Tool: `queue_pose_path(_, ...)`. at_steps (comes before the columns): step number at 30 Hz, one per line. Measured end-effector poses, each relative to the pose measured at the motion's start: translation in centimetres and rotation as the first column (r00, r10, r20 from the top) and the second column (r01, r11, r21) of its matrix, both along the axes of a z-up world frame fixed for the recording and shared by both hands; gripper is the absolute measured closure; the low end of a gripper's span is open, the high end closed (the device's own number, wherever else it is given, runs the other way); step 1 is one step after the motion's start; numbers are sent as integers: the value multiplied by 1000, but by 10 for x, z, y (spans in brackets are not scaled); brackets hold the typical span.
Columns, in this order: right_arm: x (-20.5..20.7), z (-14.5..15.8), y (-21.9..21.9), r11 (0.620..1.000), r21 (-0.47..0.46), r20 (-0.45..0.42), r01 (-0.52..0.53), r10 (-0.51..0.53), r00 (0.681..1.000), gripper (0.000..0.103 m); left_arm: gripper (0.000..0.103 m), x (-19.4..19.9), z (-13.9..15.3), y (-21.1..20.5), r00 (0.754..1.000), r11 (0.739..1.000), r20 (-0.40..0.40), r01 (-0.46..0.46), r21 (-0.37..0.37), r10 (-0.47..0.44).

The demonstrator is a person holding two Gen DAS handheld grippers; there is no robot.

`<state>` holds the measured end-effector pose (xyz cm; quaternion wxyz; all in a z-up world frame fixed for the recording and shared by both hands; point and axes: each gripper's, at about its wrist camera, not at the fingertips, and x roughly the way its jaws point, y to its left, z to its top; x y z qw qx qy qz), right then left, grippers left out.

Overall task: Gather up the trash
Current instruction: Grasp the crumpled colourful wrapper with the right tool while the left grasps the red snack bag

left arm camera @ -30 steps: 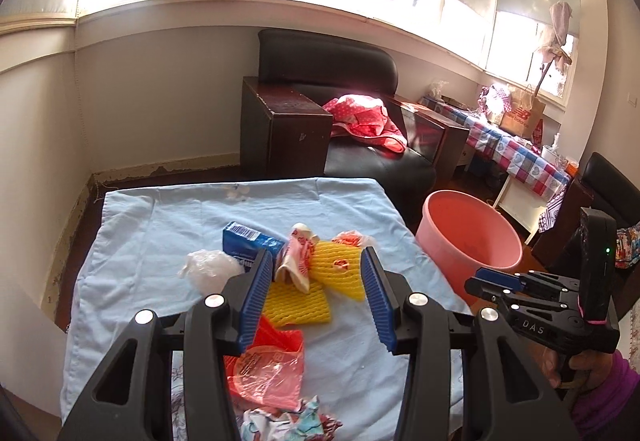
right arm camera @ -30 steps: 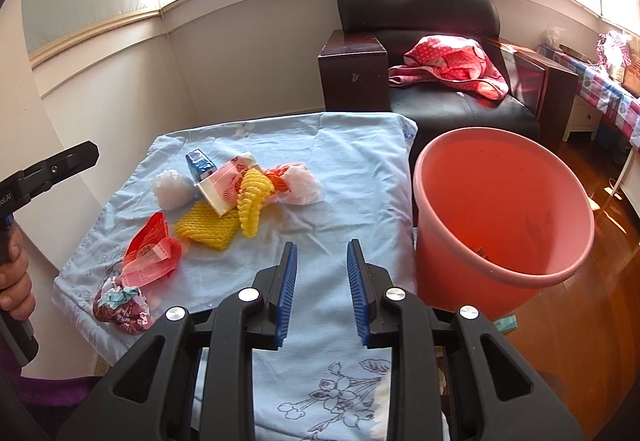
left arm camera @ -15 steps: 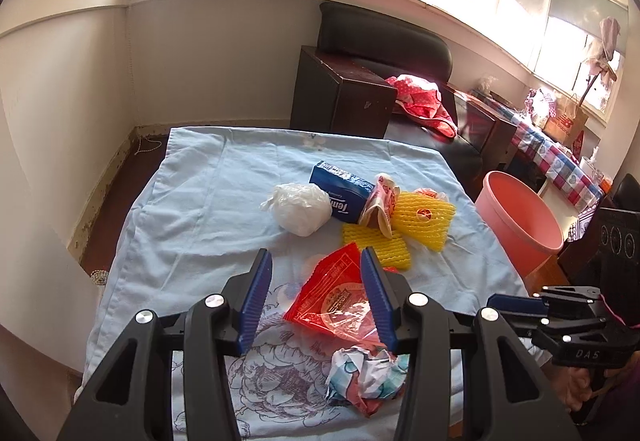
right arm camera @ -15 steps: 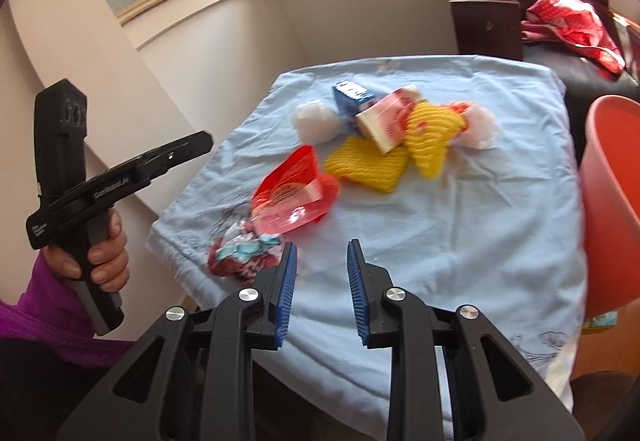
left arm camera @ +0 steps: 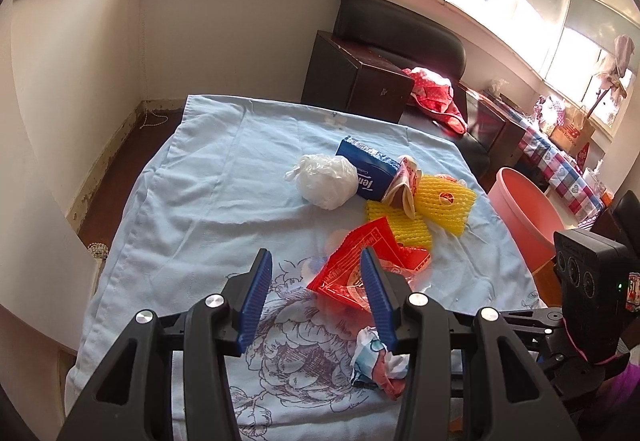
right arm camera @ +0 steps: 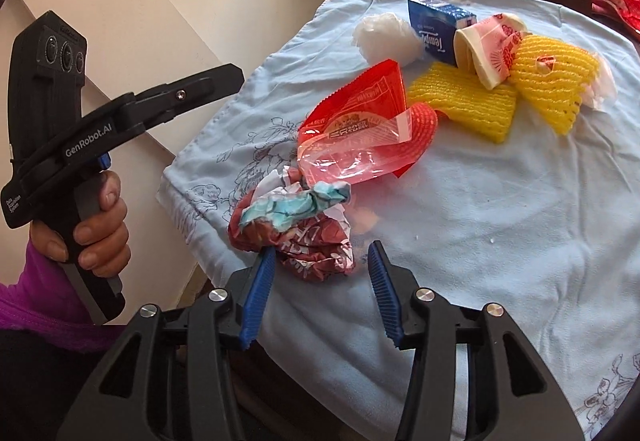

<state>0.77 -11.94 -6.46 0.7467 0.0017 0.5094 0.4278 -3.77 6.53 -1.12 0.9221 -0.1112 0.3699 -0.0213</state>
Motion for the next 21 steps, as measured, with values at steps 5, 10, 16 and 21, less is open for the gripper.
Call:
queue_pose_path(5,3,-3,-1,999,41,-13,-9,10,1000,64,58,15,-19,1,998,999,-56,6,-39,-9)
queue_pose_path(10,-1,0,-4,999,49,9,-19,18,1000,68,58,31,-38,1,994,997,-111,-6,-76,-3)
queue_pose_path(16,-2,6,-25,999,50,21,14,-15,1000,68,58,46,-47,-9,990,997,-133,23,-75,-33)
queue_pose_path(21,-2,5,-39,998,29,21,53,-53,998,68,59,52,-54,-26,985,995,-153,73,-73,-83)
